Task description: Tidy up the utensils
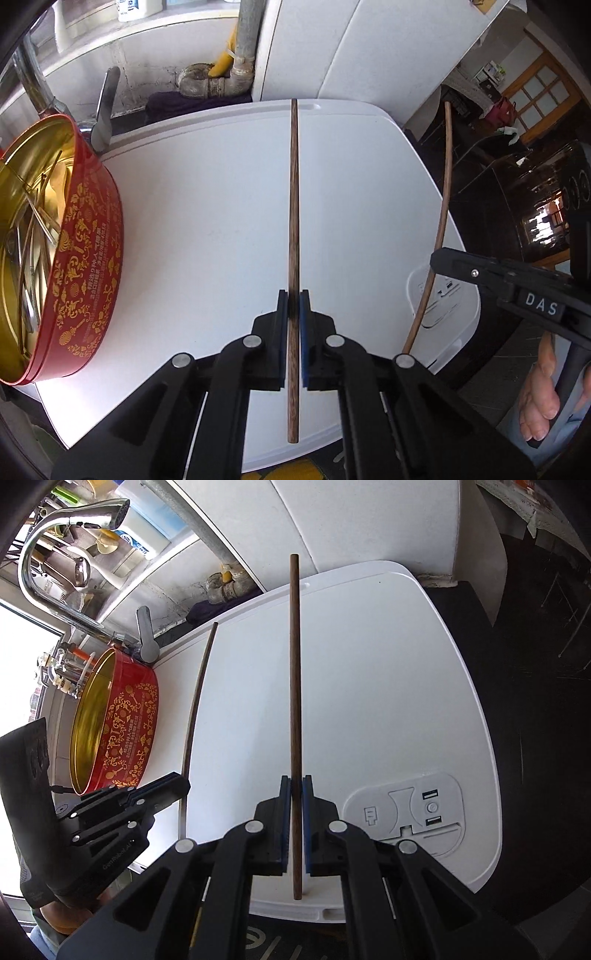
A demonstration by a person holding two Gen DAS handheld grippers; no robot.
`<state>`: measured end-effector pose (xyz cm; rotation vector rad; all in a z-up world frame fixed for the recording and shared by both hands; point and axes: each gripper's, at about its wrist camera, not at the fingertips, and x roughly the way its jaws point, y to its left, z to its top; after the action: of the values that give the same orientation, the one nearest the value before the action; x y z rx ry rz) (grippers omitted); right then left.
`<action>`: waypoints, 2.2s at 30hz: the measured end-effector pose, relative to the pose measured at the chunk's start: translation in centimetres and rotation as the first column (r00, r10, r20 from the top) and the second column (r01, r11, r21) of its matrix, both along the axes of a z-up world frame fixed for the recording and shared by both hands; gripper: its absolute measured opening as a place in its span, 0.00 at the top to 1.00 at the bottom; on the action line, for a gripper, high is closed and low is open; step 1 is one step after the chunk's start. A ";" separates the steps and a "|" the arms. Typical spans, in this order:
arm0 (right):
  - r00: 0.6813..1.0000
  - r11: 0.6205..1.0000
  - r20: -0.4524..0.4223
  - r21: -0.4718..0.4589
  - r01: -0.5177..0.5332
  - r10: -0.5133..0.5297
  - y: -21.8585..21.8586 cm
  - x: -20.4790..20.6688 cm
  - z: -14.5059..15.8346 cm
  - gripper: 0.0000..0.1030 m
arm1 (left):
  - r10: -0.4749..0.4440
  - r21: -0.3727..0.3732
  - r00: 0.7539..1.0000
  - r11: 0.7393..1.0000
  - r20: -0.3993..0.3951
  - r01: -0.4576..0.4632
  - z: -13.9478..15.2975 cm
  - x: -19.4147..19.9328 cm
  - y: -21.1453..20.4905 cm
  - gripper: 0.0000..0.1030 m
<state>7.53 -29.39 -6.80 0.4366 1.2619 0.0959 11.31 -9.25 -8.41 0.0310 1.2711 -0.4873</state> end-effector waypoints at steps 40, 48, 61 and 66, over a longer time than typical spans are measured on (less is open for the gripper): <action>0.897 0.897 0.003 -0.012 -0.442 0.442 31.0 14.3 3.9 0.58 | 0.388 -0.090 0.900 0.922 0.200 -0.378 4.1 5.5 27.0 0.90; 0.929 0.925 0.020 -0.100 -0.366 0.369 28.9 14.2 3.3 0.29 | 0.369 0.034 0.902 0.922 0.225 -0.386 3.1 5.4 26.7 0.26; 0.917 0.913 0.005 -0.100 -0.396 0.398 29.4 13.4 2.9 0.29 | 0.356 0.049 0.913 0.927 0.198 -0.372 2.4 4.9 26.3 0.26; 0.917 0.913 0.004 -0.100 -0.395 0.398 29.4 13.4 3.0 0.28 | 0.358 0.047 0.913 0.926 0.196 -0.374 2.4 4.8 26.4 0.26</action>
<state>20.89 0.04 -3.84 0.0876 1.3108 0.3821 16.12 17.10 -6.01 -0.0894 1.0814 -0.1023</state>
